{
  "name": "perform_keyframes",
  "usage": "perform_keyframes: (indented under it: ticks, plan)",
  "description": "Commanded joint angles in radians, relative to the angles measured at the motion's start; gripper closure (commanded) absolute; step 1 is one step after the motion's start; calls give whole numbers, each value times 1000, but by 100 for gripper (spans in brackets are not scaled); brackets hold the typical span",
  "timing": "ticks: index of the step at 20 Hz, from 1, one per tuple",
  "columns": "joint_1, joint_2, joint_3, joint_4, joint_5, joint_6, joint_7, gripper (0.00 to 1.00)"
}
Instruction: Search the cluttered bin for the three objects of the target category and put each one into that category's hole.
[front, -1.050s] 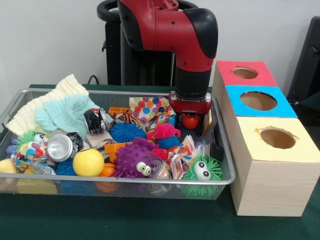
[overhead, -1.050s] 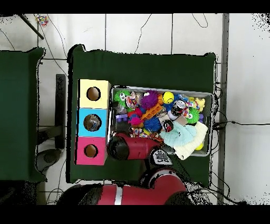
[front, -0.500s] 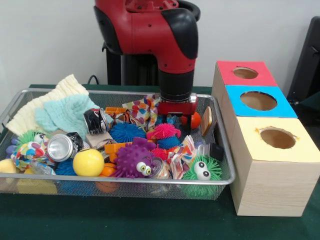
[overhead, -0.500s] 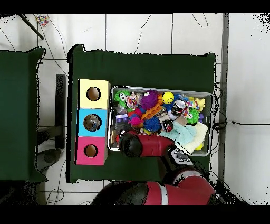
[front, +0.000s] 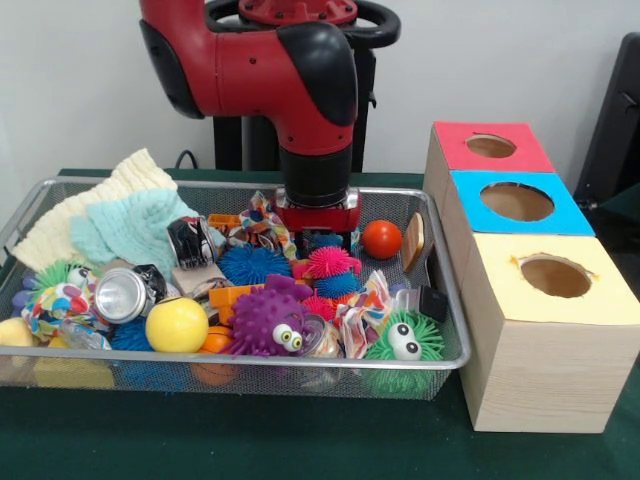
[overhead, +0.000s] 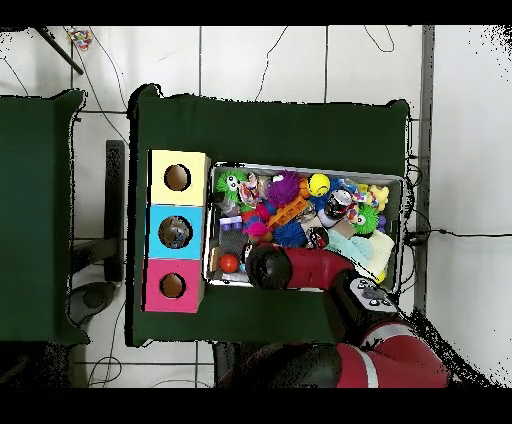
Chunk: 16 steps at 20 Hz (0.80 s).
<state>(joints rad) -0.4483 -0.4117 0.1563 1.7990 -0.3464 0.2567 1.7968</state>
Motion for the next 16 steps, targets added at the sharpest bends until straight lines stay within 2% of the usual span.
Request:
perform_keyframes:
  ticks: [1, 7, 13, 16]
  plan:
    - [-45, 22, 35, -118, -99, 114, -120, 0]
    - [-8, 28, 14, -80, -137, 44, -41, 0]
    - [71, 57, -20, -23, -160, -67, 57, 0]
    - [41, -6, -13, 16, -186, -33, 10, 0]
